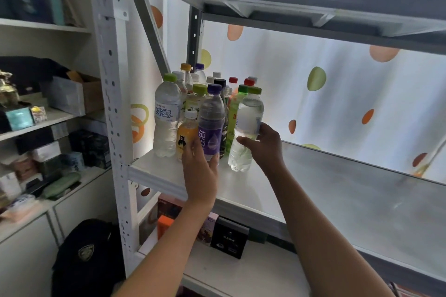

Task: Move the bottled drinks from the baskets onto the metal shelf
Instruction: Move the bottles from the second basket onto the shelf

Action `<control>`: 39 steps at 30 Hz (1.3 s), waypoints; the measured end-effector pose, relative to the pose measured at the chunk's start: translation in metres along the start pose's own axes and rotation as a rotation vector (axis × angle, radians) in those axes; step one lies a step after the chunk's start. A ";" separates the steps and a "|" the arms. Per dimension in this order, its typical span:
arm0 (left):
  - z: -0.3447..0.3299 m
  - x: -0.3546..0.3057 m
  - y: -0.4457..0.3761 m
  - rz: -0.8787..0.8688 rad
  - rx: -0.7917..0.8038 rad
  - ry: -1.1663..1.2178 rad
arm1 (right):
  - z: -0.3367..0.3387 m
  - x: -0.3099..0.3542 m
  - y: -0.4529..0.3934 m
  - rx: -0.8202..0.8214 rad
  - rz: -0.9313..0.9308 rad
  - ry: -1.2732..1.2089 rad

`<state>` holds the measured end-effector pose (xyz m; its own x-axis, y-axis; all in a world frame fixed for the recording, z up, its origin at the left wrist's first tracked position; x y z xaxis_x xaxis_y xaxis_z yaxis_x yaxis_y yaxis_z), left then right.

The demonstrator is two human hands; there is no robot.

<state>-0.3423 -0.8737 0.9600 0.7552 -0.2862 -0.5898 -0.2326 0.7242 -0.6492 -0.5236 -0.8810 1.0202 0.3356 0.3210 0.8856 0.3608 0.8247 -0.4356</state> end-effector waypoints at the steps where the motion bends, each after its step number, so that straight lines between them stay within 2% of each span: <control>1: -0.001 0.000 0.000 0.008 0.008 -0.012 | -0.001 -0.001 -0.002 0.004 -0.004 0.002; 5: -0.002 -0.002 0.001 0.021 0.018 -0.049 | -0.013 -0.002 -0.008 0.053 -0.039 -0.011; 13: -0.005 0.001 -0.001 0.050 0.046 -0.007 | -0.022 -0.009 -0.004 0.041 -0.022 -0.010; 18: -0.005 0.003 -0.002 0.065 0.026 0.050 | -0.025 -0.015 -0.002 -0.005 -0.032 -0.013; 23: -0.005 0.004 -0.001 0.061 -0.012 0.096 | -0.025 -0.024 0.009 -0.075 -0.141 -0.108; 27: 0.007 -0.007 0.002 -0.059 -0.130 0.118 | -0.017 -0.035 0.032 -0.064 -0.124 0.013; 29: 0.010 -0.015 0.007 -0.133 -0.117 0.103 | -0.008 -0.037 0.050 -0.063 -0.107 0.080; 33: 0.024 -0.022 0.042 -0.212 -0.067 -0.011 | 0.008 -0.031 0.091 0.022 -0.043 0.216; 39: 0.060 -0.035 0.119 -0.326 0.115 -0.231 | 0.031 -0.010 0.169 0.260 0.189 0.446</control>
<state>-0.3599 -0.7399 0.9320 0.8985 -0.3736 -0.2306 0.1015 0.6878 -0.7188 -0.4933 -0.7298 0.9424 0.7302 0.2927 0.6173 0.0506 0.8779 -0.4761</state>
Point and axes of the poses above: each hand's wrist, its own y-axis away from the middle knuckle, its own z-axis out of the back of the hand, x = y × z, the point moved 5 cm from there along -y, towards the middle knuckle, and after that the axes turned 14 degrees about -y, right-handed, at the moved point
